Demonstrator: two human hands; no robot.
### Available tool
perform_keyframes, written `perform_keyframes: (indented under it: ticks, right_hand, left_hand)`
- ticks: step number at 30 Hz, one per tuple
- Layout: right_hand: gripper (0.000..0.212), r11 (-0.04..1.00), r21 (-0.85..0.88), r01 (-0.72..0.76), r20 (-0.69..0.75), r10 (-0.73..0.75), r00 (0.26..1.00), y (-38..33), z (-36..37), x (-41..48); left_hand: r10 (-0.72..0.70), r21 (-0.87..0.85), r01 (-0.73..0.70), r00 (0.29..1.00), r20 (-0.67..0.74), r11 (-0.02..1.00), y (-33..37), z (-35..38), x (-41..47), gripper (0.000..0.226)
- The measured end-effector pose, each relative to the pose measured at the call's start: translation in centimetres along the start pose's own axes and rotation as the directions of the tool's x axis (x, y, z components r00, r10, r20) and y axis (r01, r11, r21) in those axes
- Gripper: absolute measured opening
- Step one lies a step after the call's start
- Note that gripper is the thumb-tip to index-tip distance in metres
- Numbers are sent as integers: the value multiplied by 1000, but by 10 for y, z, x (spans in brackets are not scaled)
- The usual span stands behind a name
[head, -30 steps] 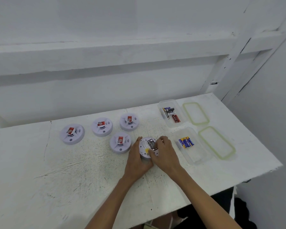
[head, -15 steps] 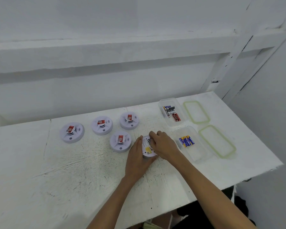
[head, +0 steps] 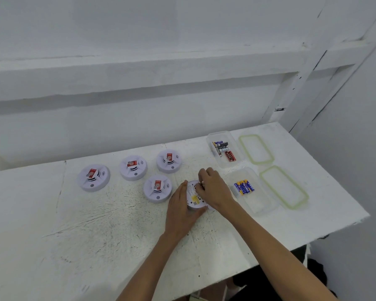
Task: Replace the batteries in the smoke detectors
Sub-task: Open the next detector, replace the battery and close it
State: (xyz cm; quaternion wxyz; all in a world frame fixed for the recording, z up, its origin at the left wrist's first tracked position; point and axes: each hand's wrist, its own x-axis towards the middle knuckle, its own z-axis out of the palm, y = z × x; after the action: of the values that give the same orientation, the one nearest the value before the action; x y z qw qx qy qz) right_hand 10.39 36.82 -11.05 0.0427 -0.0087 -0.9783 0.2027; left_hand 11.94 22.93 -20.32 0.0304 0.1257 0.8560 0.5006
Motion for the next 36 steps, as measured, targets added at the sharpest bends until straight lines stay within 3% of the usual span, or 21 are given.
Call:
perform_keyframes:
  ticks: [2,5,9,13,16,21,27,36]
  right_hand:
    - [13,999,24,-28,-28,29,999,1,3,-4]
    - [9,994,72,-87,-72,92,993,3,7,-9]
    - [6,922,354,-159,-206,242,948,3,-10,-16]
    - [5,870,477,-121,-332,306,893,20,-38,-17]
    - [4,880,446,-165,-340,337,878,44,-51,-20]
    - [4,862,409,-301,-217,412,885,79,-54,-27]
    - [3,869,337,-362,-125,422,898,96,-45,-31]
    - [20,897,244,-368,-156,411,898,93,-40,-33]
  left_hand:
    - [-58,-16,60,996,65,998,-13,10,9,106]
    - [-46,-20,49,992,120,999,-37,27,18,96]
    - [6,58,-12,995,100,998,-7,12,15,105]
    - [58,111,-68,994,94,991,6,2,15,110]
    - [104,131,-119,988,118,984,15,-5,14,109]
    - [112,99,-123,987,113,987,7,-8,12,107]
    - [154,105,-162,984,87,981,8,-7,12,108]
    - [136,92,-146,985,106,985,5,-6,13,104]
